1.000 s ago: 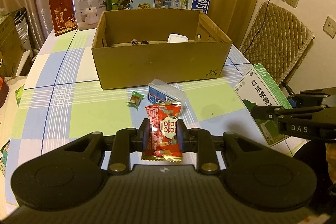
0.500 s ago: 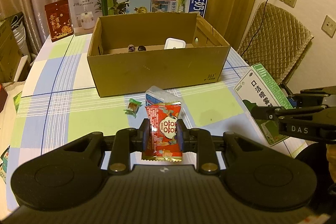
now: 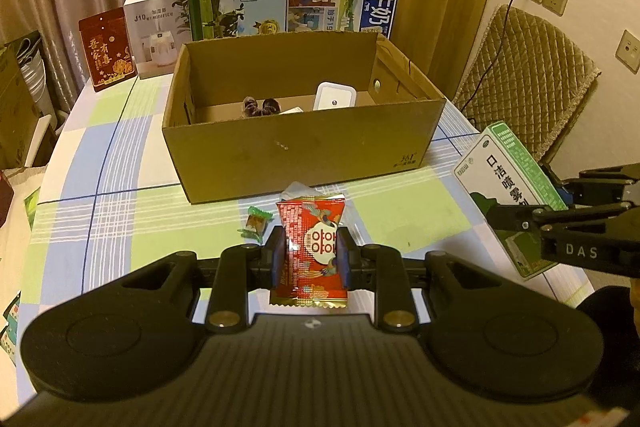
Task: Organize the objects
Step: 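Lift the medicine box and red candy and carry both toward the cardboard box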
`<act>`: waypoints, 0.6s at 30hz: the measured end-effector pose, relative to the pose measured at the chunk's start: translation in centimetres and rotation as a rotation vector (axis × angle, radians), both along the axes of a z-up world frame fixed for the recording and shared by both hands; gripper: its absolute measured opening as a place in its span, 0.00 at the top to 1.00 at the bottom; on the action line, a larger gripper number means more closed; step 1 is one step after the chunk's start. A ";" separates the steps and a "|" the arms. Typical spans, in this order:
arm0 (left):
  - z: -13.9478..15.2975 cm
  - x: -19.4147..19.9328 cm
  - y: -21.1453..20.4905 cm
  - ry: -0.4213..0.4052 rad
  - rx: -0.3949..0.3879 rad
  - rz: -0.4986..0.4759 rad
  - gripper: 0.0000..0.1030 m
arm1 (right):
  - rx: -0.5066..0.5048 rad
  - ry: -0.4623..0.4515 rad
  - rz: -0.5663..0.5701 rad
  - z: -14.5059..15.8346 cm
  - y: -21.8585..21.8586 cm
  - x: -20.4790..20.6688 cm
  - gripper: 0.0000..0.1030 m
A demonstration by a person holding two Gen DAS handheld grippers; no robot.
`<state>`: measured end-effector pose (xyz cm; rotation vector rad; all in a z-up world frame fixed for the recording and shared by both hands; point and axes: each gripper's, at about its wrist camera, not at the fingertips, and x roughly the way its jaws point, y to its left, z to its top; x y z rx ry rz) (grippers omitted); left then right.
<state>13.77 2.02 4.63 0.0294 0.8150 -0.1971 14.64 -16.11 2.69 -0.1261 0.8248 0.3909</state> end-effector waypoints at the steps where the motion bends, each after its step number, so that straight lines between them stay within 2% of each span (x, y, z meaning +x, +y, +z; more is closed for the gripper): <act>1: 0.0 0.0 0.0 0.001 0.000 0.000 0.79 | -0.001 0.001 0.000 0.0 0.0 0.2 0.73; 8: 0.6 2.0 0.6 -0.006 -0.017 -0.009 0.79 | 0.006 0.005 0.011 0.3 0.1 1.2 0.73; 18: 3.5 7.8 2.1 -0.045 -0.011 -0.024 0.79 | 0.051 -0.011 0.027 4.0 0.7 6.3 0.73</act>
